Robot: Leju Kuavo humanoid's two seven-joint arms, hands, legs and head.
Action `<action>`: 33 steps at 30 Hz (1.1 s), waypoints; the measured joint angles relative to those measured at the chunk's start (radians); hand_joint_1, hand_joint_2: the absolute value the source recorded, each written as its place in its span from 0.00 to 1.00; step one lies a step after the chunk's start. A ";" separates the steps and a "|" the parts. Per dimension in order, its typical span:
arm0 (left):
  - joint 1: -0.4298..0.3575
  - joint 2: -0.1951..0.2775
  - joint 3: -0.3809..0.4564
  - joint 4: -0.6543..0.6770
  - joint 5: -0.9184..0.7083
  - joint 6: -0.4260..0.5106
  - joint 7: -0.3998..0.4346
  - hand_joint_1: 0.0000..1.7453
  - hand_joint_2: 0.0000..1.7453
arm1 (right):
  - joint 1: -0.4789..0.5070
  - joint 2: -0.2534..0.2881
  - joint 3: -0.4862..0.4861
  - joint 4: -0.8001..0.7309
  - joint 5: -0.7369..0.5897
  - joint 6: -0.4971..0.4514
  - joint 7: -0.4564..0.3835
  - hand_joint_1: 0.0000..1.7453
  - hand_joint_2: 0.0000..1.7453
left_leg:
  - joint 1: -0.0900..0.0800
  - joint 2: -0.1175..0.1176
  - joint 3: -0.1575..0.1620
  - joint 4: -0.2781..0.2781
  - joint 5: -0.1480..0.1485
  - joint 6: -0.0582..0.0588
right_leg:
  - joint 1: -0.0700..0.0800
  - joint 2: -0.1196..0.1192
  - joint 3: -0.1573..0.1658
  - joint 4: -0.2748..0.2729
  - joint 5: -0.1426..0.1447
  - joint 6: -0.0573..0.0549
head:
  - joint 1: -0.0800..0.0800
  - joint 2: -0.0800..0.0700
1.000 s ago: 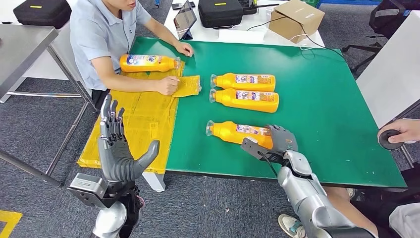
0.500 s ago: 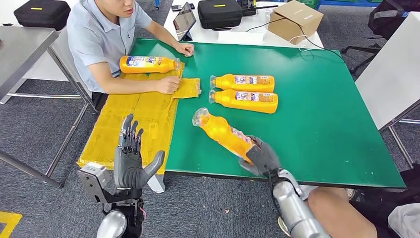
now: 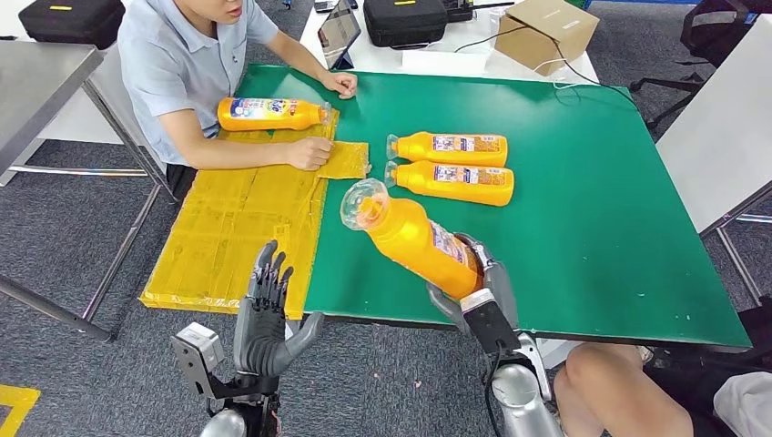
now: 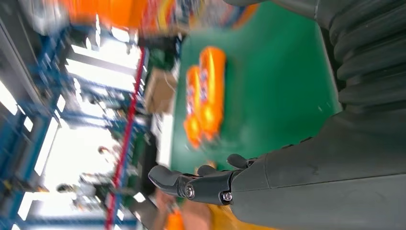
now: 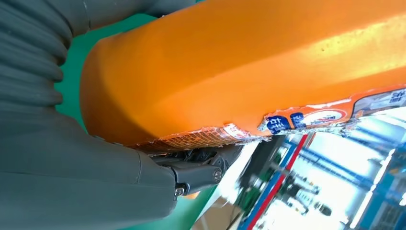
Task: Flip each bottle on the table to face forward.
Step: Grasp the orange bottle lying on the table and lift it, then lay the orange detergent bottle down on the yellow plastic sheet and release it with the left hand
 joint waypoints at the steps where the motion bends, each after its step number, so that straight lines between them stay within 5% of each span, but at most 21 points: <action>1: 0.000 0.001 -0.009 -0.002 -0.006 -0.016 -0.009 0.00 1.00 | 0.002 0.002 0.017 -0.004 0.007 0.004 0.001 1.00 1.00 | 0.000 0.000 0.000 0.000 0.000 0.000 | 0.000 0.000 0.000 0.000 0.000 0.000 | 0.000 0.000; 12: -0.041 0.003 -0.062 -0.007 -0.004 -0.111 -0.024 0.00 1.00 | -0.037 0.015 0.247 0.065 0.143 0.020 0.004 1.00 1.00 | 0.000 0.000 0.000 0.000 0.001 0.000 | 0.001 0.000 0.000 0.000 0.000 0.000 | 0.000 0.000; 21: -0.075 0.002 -0.068 0.010 -0.001 -0.106 0.023 0.02 1.00 | -0.100 0.029 0.322 0.122 0.166 -0.001 0.023 1.00 1.00 | 0.000 0.000 0.000 0.000 0.001 0.000 | 0.000 0.000 0.000 0.000 0.000 0.000 | 0.000 0.000; 23: -0.081 0.002 -0.068 0.015 0.004 -0.102 0.035 0.19 1.00 | -0.109 0.031 0.329 0.128 0.170 -0.010 0.028 1.00 1.00 | 0.000 0.000 -0.001 0.000 0.001 0.000 | 0.000 0.000 0.000 0.000 0.000 0.000 | 0.000 0.000; 25: -0.085 0.002 -0.068 0.020 0.009 -0.098 0.050 0.66 1.00 | -0.114 0.034 0.335 0.134 0.173 -0.019 0.031 1.00 1.00 | 0.000 0.000 -0.001 0.000 0.001 0.000 | 0.000 0.000 0.000 0.000 0.000 0.000 | 0.000 0.000; 27: -0.090 0.002 -0.068 0.025 0.012 -0.091 0.066 1.00 1.00 | -0.117 0.035 0.341 0.140 0.179 -0.032 0.032 1.00 1.00 | 0.000 0.000 -0.001 0.000 0.001 0.000 | 0.000 0.000 0.000 0.000 0.000 0.000 | 0.000 0.000; 33: -0.095 0.002 -0.064 0.041 0.001 -0.062 0.086 1.00 1.00 | -0.121 0.035 0.350 0.156 0.194 -0.048 0.032 0.97 1.00 | 0.000 0.000 -0.001 0.000 0.001 0.000 | 0.000 0.000 -0.001 0.000 0.000 0.000 | 0.000 0.000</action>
